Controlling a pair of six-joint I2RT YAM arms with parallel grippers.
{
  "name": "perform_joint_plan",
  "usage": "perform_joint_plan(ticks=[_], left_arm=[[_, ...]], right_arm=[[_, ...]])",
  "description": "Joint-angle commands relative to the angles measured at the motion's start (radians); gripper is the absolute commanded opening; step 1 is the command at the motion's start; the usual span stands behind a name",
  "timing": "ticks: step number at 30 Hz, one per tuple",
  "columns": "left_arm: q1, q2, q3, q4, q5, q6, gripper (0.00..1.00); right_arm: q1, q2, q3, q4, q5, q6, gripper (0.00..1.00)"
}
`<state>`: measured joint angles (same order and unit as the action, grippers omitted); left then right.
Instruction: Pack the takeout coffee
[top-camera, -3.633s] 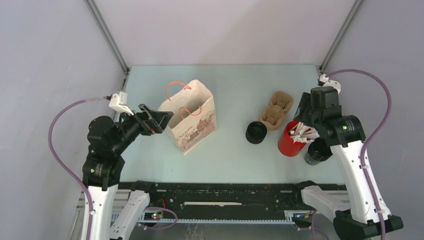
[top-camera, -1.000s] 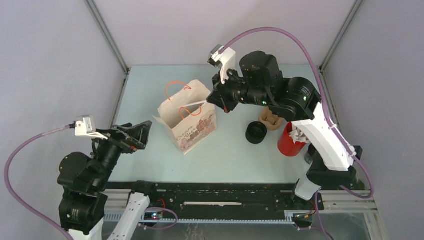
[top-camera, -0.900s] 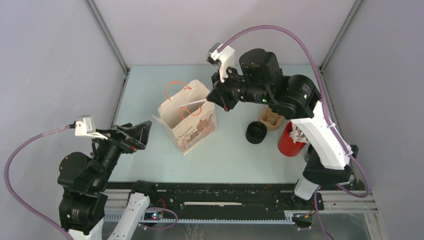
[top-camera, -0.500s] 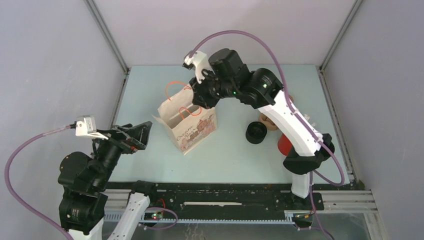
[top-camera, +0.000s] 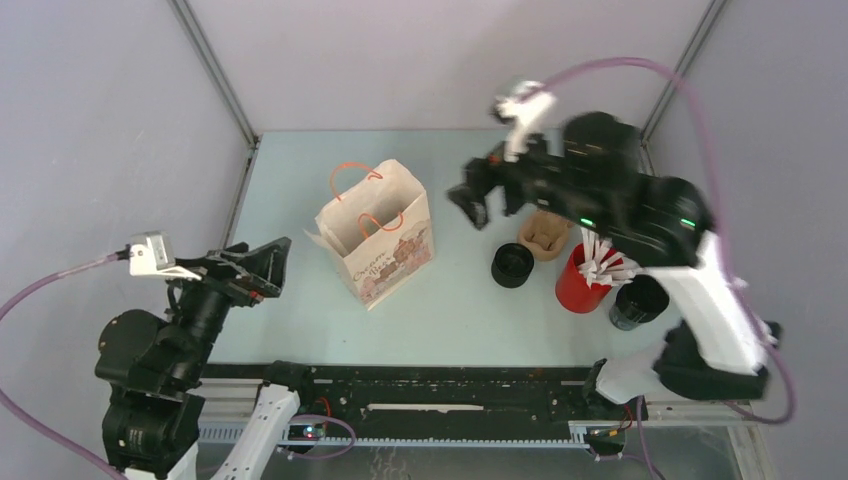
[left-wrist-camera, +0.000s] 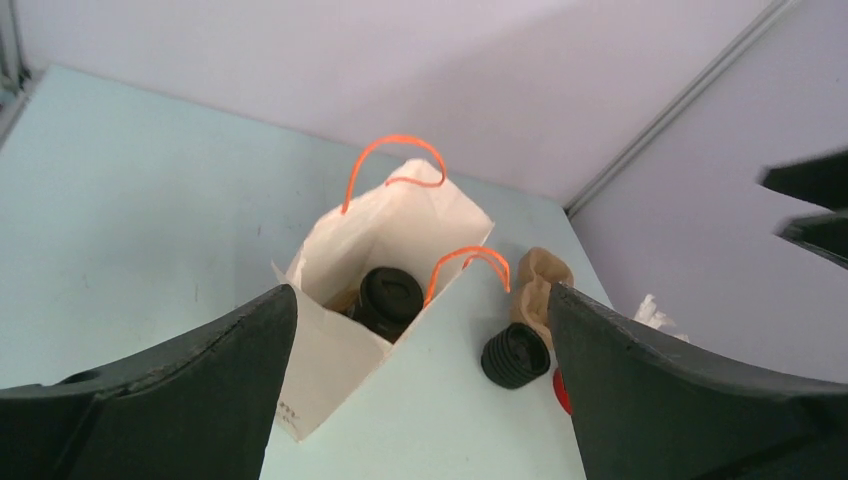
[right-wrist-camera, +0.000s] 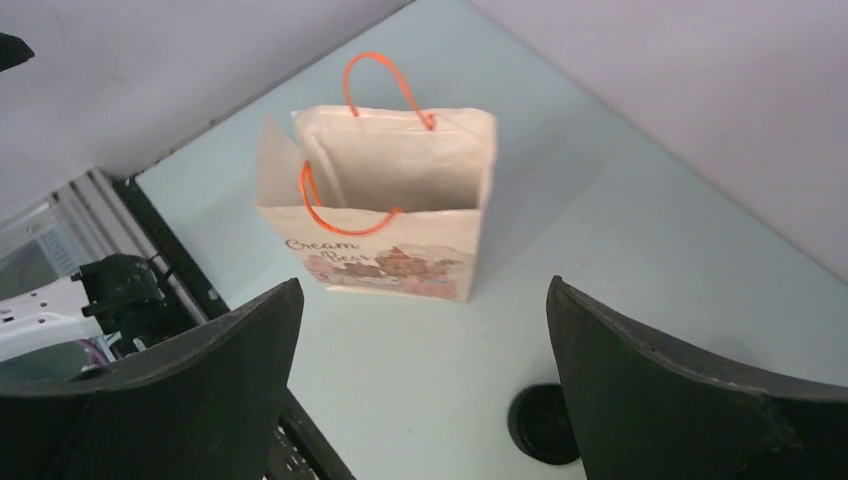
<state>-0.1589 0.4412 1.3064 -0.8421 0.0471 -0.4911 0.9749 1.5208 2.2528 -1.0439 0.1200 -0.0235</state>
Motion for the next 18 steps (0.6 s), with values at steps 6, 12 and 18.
perform_joint_plan(ticks=[6, 12, 18], left_arm=[[-0.004, 0.040, 0.206, 0.027, -0.136, 0.102, 1.00], [-0.004, 0.034, 0.291, 0.065, -0.226, 0.133, 1.00], [-0.012, 0.049, 0.337, 0.054, -0.267, 0.168, 1.00]], right_arm=[[0.013, -0.550, -0.322, 0.230, 0.264, 0.003, 1.00], [0.013, -0.702, -0.356, 0.227, 0.369, -0.019, 1.00], [0.009, -0.743, -0.375, 0.224, 0.389, -0.002, 1.00]])
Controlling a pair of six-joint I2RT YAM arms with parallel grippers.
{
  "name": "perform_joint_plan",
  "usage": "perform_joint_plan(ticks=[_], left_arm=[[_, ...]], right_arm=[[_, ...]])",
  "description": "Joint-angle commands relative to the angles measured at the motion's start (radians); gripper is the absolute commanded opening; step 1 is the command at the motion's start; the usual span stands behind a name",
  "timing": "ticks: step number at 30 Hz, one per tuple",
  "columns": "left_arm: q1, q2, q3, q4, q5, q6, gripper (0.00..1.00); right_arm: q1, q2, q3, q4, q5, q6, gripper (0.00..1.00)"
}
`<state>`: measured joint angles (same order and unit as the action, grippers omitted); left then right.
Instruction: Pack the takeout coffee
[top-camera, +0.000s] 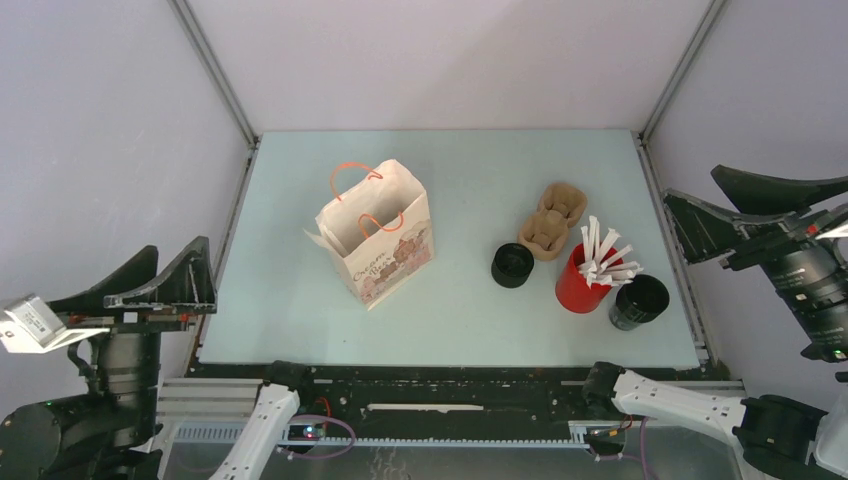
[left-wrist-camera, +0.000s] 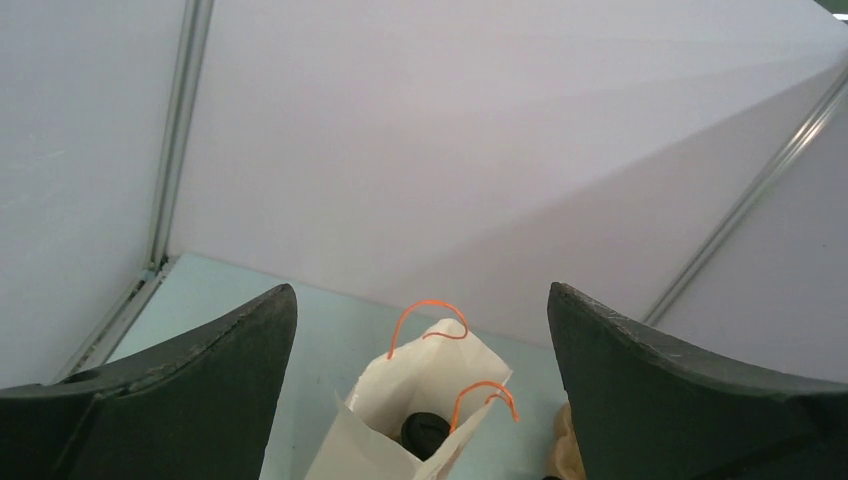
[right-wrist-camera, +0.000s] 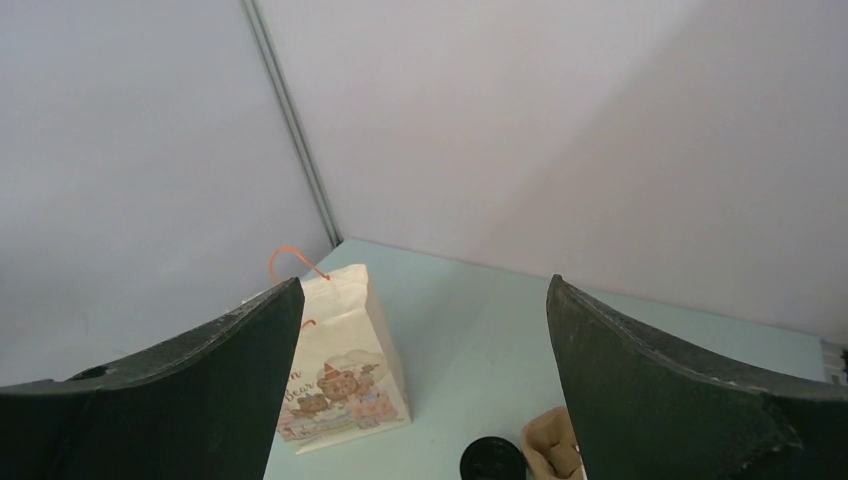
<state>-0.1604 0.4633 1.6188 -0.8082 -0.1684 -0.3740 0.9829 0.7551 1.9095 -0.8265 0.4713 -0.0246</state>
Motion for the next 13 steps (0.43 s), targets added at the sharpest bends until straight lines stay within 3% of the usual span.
perform_joint_plan(ticks=[1, 13], left_arm=[[-0.014, 0.027, 0.024, 0.019, -0.054, 0.054, 1.00], [-0.028, 0.011, 0.025, 0.001, -0.075, 0.078, 1.00]], right_arm=[[0.000, 0.022, -0.034, 0.005, 0.045, 0.000, 1.00], [-0.009, 0.000, -0.098, 0.047, 0.062, -0.030, 1.00]])
